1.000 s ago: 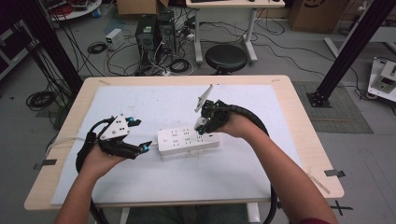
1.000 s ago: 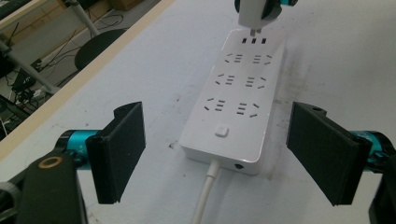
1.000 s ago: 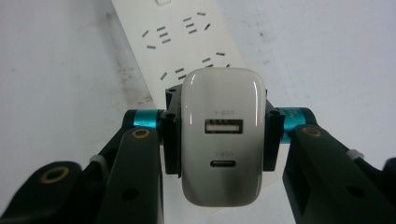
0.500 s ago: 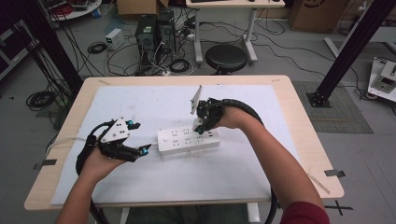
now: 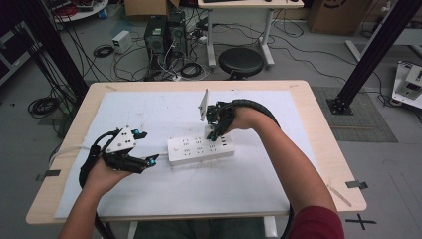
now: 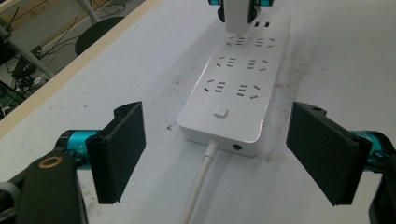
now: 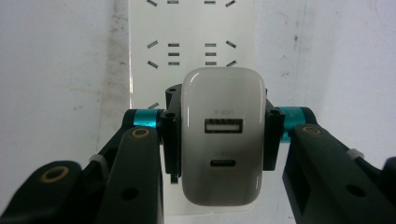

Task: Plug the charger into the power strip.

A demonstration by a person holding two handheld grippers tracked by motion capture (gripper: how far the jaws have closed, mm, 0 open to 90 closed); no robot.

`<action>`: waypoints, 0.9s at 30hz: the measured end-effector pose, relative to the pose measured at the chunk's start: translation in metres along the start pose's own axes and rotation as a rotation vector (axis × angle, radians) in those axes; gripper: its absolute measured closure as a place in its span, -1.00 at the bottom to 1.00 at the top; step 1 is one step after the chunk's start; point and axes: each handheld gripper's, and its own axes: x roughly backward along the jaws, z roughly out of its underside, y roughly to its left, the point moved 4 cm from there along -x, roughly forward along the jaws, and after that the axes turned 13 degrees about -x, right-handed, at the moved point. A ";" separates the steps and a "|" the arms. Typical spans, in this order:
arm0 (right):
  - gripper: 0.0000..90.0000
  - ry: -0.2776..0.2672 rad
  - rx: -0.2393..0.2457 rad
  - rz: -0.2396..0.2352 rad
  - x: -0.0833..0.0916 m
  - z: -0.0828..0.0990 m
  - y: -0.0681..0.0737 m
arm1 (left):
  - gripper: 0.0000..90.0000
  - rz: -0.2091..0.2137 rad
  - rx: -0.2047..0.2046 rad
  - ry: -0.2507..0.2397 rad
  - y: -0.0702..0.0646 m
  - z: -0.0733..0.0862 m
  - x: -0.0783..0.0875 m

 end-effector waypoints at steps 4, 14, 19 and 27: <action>0.40 0.007 0.005 -0.017 -0.004 -0.001 -0.001 | -0.56 -0.001 0.003 -0.001 0.000 0.000 0.000; 0.40 0.030 -0.006 -0.023 -0.010 0.000 -0.005 | -0.56 -0.001 0.006 0.000 0.000 0.001 0.000; 0.41 0.028 -0.004 -0.035 -0.014 -0.001 -0.006 | -0.56 -0.006 0.010 0.001 0.001 0.002 0.000; 0.41 0.062 -0.020 -0.029 -0.022 -0.001 -0.005 | -0.56 -0.005 0.007 -0.009 -0.001 -0.001 -0.002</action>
